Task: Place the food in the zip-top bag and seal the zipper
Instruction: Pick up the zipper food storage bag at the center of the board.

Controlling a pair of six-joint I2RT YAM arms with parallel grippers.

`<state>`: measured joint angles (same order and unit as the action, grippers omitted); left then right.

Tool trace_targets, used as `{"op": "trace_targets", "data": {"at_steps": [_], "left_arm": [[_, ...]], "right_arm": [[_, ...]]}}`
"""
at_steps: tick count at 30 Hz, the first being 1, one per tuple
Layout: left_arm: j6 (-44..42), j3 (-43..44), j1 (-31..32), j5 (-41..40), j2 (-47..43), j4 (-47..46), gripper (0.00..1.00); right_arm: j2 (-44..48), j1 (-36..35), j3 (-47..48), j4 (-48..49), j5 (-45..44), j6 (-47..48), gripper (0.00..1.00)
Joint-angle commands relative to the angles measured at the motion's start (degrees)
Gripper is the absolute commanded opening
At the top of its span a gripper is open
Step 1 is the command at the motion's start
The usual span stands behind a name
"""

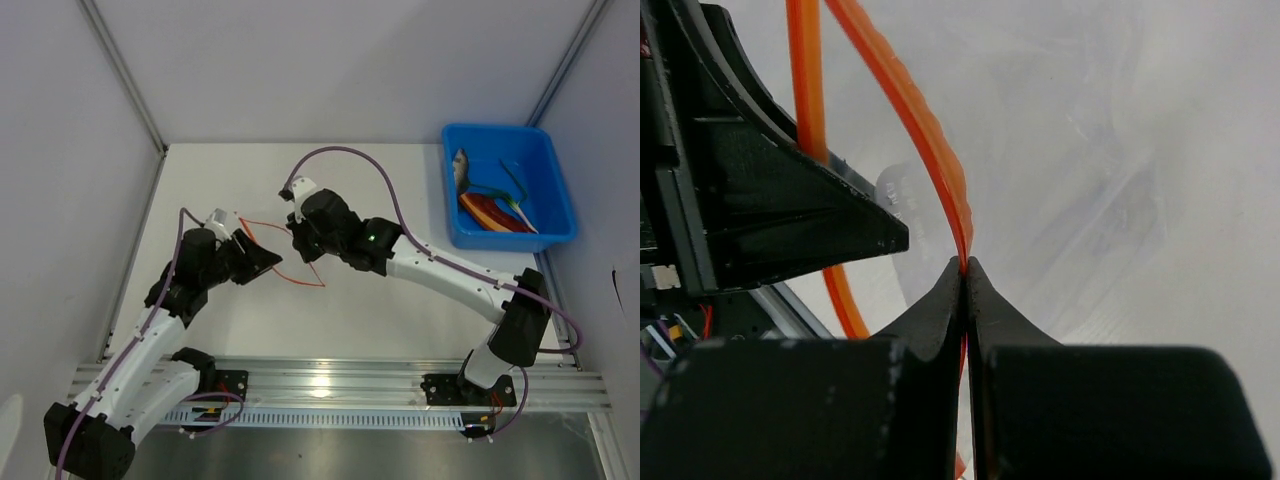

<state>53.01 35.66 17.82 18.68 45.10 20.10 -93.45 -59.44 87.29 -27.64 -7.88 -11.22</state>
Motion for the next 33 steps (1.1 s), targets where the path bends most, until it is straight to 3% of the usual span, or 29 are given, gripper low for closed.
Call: {"op": "trace_targets", "data": {"at_steps": [1,3,4,5,6,16,27,33], "left_arm": [[-2.91,2.83,0.28,0.48,1.82,-2.78,0.44],[-5.02,4.94,0.28,0.31,3.06,-1.56,0.32],[-5.9,6.51,0.28,-0.04,4.28,0.01,0.15],[-7.3,8.18,0.28,-0.83,4.64,1.07,0.05],[-7.92,9.15,0.28,-1.36,4.82,2.13,0.01],[-14.96,29.53,0.54,-2.43,2.44,10.75,0.01],[-14.17,26.75,3.88,7.77,20.79,4.97,0.01],[-13.64,27.61,5.37,9.18,28.01,0.21,0.01]], "right_arm": [[2.57,2.3,2.11,0.57,4.79,-3.53,0.0],[3.1,4.5,1.05,2.23,9.18,-4.85,0.0],[3.53,5.2,0.09,2.67,10.42,-5.47,0.0],[4.15,5.99,-0.36,3.03,11.47,-6.69,0.0],[4.33,7.57,-0.71,3.29,13.31,-7.32,0.0],[7.49,20.32,-6.86,5.31,25.54,-13.83,0.0],[5.83,29.38,-22.58,9.62,26.95,-16.64,0.0],[4.24,30.44,-25.59,9.62,21.08,-12.78,0.0]]}}
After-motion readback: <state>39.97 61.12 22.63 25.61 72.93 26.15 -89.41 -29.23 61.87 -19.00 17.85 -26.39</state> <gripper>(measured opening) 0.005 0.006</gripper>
